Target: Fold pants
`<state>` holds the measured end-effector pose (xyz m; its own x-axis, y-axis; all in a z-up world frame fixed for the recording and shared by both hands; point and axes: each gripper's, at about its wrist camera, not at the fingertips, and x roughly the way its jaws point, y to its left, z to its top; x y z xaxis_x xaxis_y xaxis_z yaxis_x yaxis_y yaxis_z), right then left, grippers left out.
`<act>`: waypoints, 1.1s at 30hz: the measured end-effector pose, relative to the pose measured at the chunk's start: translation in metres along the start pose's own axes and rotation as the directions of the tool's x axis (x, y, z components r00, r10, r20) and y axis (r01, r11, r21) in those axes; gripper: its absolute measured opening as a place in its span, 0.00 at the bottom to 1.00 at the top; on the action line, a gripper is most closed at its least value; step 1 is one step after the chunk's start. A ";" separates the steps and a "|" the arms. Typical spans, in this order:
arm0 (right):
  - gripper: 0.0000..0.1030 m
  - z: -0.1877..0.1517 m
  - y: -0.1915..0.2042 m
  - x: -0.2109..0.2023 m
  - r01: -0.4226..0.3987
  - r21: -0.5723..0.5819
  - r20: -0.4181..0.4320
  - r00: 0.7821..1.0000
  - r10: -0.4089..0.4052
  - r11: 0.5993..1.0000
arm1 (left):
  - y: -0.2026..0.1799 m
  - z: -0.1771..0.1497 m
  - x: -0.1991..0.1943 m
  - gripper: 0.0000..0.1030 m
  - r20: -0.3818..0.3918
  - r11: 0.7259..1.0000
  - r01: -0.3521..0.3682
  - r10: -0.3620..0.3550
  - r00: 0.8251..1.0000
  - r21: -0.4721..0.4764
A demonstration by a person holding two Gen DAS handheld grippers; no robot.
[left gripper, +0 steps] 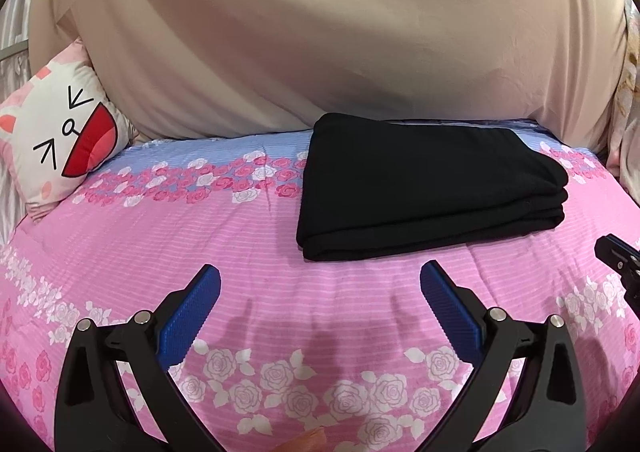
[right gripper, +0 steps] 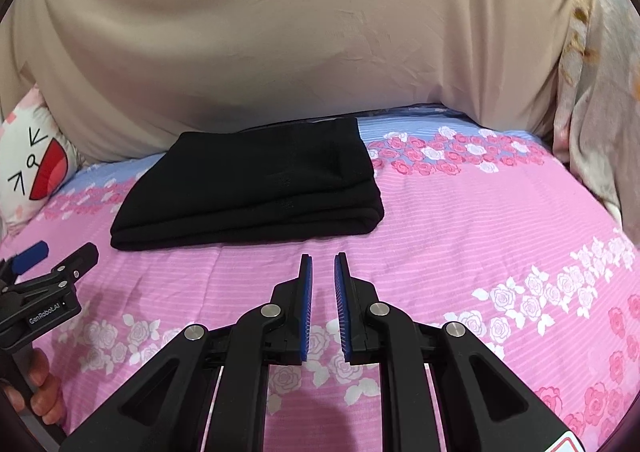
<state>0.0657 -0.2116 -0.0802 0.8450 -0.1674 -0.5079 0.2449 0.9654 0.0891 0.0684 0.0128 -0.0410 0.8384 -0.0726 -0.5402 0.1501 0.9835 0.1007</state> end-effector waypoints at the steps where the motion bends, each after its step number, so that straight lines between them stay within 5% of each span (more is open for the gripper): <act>1: 0.12 0.000 0.001 0.000 0.003 -0.004 0.002 1.000 -0.003 1.000 | -0.001 0.000 -0.001 0.95 0.002 1.000 -0.002 0.002 1.000 0.003; 9: 0.23 0.000 0.004 -0.003 0.017 -0.017 0.013 1.000 -0.017 1.000 | 0.001 0.000 0.000 0.95 -0.001 1.000 -0.008 0.008 1.000 -0.007; 33: 0.23 -0.001 0.006 -0.004 0.022 -0.024 0.017 1.000 -0.022 0.999 | 0.000 0.000 -0.001 0.95 -0.004 1.000 -0.013 0.013 1.000 -0.001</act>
<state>0.0639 -0.2047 -0.0784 0.8472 -0.1917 -0.4954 0.2519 0.9661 0.0568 0.0677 0.0124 -0.0411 0.8383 -0.0592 -0.5420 0.1388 0.9845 0.1072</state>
